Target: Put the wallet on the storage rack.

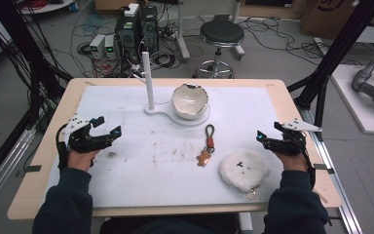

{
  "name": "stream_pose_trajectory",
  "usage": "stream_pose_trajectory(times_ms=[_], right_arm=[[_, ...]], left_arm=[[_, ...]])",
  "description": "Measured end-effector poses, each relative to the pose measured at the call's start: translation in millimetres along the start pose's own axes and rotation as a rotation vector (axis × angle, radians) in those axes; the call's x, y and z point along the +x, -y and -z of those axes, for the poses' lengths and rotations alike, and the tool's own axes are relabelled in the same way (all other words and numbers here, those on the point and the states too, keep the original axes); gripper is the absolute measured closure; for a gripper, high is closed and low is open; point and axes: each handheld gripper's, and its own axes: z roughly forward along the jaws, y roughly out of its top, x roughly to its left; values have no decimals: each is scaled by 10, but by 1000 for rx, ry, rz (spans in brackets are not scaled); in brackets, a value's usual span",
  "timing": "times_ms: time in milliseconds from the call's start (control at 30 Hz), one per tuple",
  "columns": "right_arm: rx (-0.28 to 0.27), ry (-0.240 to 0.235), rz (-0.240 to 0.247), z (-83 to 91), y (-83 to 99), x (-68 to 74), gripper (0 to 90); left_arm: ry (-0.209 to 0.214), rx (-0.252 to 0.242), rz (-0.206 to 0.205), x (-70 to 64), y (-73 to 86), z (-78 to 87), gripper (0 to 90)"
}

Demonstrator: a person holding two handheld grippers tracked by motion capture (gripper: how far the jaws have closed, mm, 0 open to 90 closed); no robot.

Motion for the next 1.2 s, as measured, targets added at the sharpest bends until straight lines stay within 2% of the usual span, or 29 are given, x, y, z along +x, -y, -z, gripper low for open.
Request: stream_pose_trajectory(times_ms=[300,433,500,633,700,733,833,867,933,967,1000,1033,1067,1167,1200], right_arm=[[8,-3,-9,44,44,-49,215],[25,-26,-10,76,45,-54,215],[50,-61,-12,86,47,-58,216],[117,-102,-6,100,126,-34,217],[128,-125,-1,115,155,1,217],[135,-161,27,134,164,51,232],[169,-216,58,143,186,131,251],[169,-216,58,143,186,131,251],[215,-262,76,120,228,181,251],[279,-305,88,68,291,219,271],[315,-317,104,37,323,232,288],[315,-317,104,37,323,232,288],[387,-311,137,-31,378,253,295],[407,-326,111,-69,402,242,305],[414,-357,98,-67,400,234,422]], left_arm=[[-2,10,10,8,17,-20,177],[1,9,6,4,17,-15,181],[1,11,11,12,24,-19,182],[3,20,14,2,43,-29,185],[5,20,9,-4,42,-31,187],[2,22,9,-9,44,-35,191],[2,32,8,-3,50,-45,191],[3,32,10,-5,52,-50,191],[5,36,8,-7,57,-60,192],[6,39,7,-8,59,-64,192],[6,43,7,-12,61,-70,192],[6,43,7,-12,61,-70,192],[7,46,3,-12,61,-70,193],[4,46,4,-20,60,-67,193],[4,47,4,-21,60,-66,193]])
